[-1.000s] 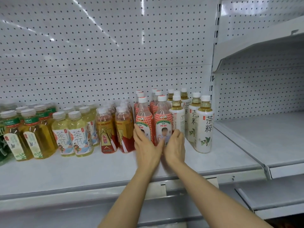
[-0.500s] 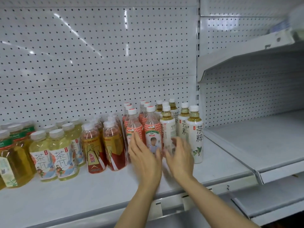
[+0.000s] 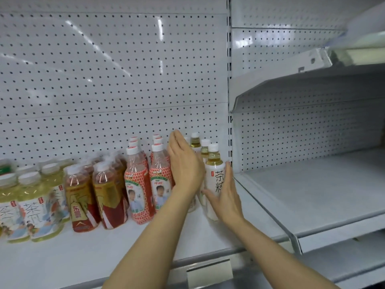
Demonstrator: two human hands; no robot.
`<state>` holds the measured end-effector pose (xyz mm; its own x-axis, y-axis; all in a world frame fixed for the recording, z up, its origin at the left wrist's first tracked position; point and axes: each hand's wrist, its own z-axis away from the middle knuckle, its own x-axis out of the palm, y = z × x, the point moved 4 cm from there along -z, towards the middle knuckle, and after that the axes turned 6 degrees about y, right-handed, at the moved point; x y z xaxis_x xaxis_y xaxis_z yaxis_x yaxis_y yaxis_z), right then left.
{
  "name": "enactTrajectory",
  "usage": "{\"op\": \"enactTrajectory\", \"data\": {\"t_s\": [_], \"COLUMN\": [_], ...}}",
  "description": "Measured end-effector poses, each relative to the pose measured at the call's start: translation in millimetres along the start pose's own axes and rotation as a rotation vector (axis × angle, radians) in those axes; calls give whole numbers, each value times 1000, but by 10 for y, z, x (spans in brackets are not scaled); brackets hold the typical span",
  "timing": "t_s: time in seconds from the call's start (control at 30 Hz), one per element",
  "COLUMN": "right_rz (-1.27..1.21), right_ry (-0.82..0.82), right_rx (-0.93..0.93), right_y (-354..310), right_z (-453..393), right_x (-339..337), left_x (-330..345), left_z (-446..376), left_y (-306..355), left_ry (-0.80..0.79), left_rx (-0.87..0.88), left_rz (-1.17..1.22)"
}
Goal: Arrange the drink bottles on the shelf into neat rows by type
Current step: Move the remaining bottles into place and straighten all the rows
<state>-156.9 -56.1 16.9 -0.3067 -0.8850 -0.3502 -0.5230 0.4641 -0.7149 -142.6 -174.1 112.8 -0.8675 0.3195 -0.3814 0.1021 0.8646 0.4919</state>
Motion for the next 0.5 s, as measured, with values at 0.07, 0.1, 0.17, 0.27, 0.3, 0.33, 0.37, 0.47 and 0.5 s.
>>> {"op": "enactTrajectory", "data": {"t_s": [0.07,0.1,0.17,0.27,0.3,0.33,0.37,0.47,0.5], "right_rz": [15,31,80,119,128,135,141,180,187], "right_ry": [-16,9,83,146,160,179,198,229,229], "right_rx": [-6,-17,-41,57,88,110,127,132,132], "right_y": [65,114,244,594,712,819,905,1115,1164], "right_z": [-70,-105,-208,-438,-508,-567,-613,-724,-753], "right_x": [-33,-93,-299,-730,-880,-1025,-1155,-1420,-1473], "left_x": [53,81,102,101,100,91,79,72,73], "left_z": [-122,-155,-184,-208,-223,-238,-251,-260,-251], "left_y": [9,3,-12,-16,-11,3,10,0,5], "left_ry": [-89,-133,-182,-216,-225,-229,-228,-191,-173], "left_rx": [-62,-94,-160,-242,-255,-262,-267,-257,-244], "left_rz": [-67,-96,-136,-187,-217,-245,-265,-277,-280]}}
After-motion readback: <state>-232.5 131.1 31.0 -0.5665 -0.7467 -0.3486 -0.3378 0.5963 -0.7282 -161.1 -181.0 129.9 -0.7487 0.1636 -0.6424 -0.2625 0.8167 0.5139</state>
